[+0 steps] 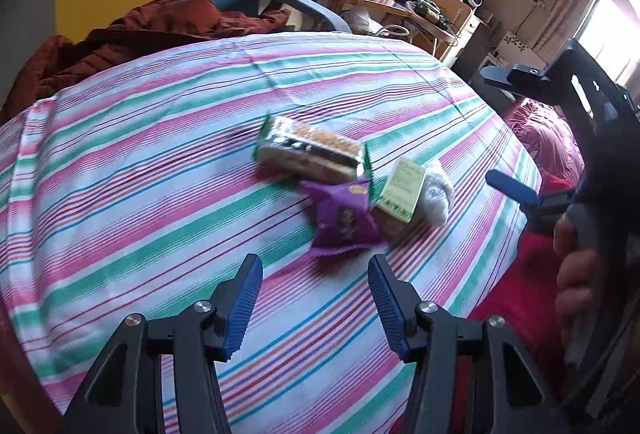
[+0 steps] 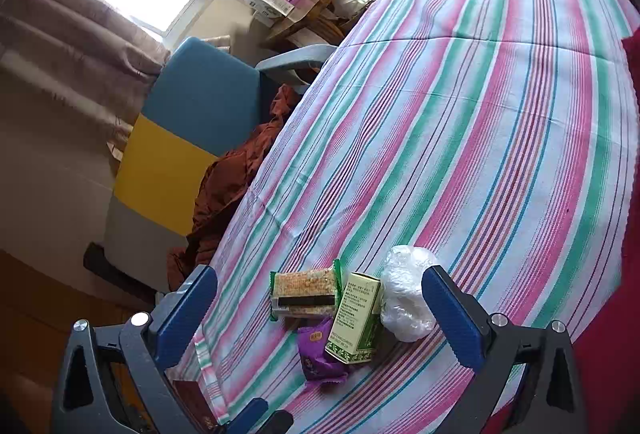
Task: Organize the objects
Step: 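Grasp the purple snack packet with the left tool and lift it, then grasp the clear plastic bag with the right tool while the left tool holds the packet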
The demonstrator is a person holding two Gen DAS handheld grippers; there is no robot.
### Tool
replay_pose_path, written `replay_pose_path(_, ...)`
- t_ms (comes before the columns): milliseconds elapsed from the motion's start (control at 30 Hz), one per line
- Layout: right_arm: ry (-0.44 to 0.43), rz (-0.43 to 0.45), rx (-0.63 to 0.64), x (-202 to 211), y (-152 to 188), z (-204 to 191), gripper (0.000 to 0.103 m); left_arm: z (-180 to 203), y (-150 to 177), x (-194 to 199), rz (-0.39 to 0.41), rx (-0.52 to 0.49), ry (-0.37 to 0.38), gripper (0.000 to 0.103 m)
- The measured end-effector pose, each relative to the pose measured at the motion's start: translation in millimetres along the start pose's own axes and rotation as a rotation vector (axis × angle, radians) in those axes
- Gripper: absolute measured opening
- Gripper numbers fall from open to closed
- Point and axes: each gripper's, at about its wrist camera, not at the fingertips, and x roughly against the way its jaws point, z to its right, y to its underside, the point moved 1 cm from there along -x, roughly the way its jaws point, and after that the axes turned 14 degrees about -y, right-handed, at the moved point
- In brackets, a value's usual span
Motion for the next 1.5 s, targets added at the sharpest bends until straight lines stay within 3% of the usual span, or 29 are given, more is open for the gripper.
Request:
replay_pose_path(133, -0.012, -0.031, -0.058, -6.2, -1.4, 10.7, 0.103, 10.3, -12.0, -18.0, -0.022, 0.019, 0.029, 0.056)
replay_pose_path(500, 0.021, -0.115, -0.001, -27.0, 6.7, 3.4, 0.103, 25.3, -31.4, -52.6, -0.048, 0.041, 0.048, 0.055)
replay_pose_path(600, 0.034, -0.124, 0.003, -29.7, 6.3, 4.7, 0.103, 17.9, -32.9, -53.8, -0.038, 0.064, 0.058, 0.044)
replay_pose_path(700, 0.046, -0.141, 0.009, -32.5, 7.9, 5.2, 0.103, 6.2, -31.6, -57.7, -0.061, 0.101, 0.066, 0.043)
replay_pose_path(1000, 0.106, -0.139, 0.045, -34.7, 7.8, 3.5, 0.103, 20.1, -25.6, -63.1, -0.024, -0.028, -0.065, 0.042)
replay_pose_path(1400, 0.161, -0.182, 0.079, -42.0, 11.7, 2.8, 0.103, -14.6, 36.1, -25.0, 0.111, -0.039, -0.213, 0.039)
replay_pose_path(1500, 0.179, -0.186, 0.094, -43.6, 12.8, 1.7, 0.103, -17.0, 39.7, -22.9, 0.125, -0.031, -0.218, 0.039)
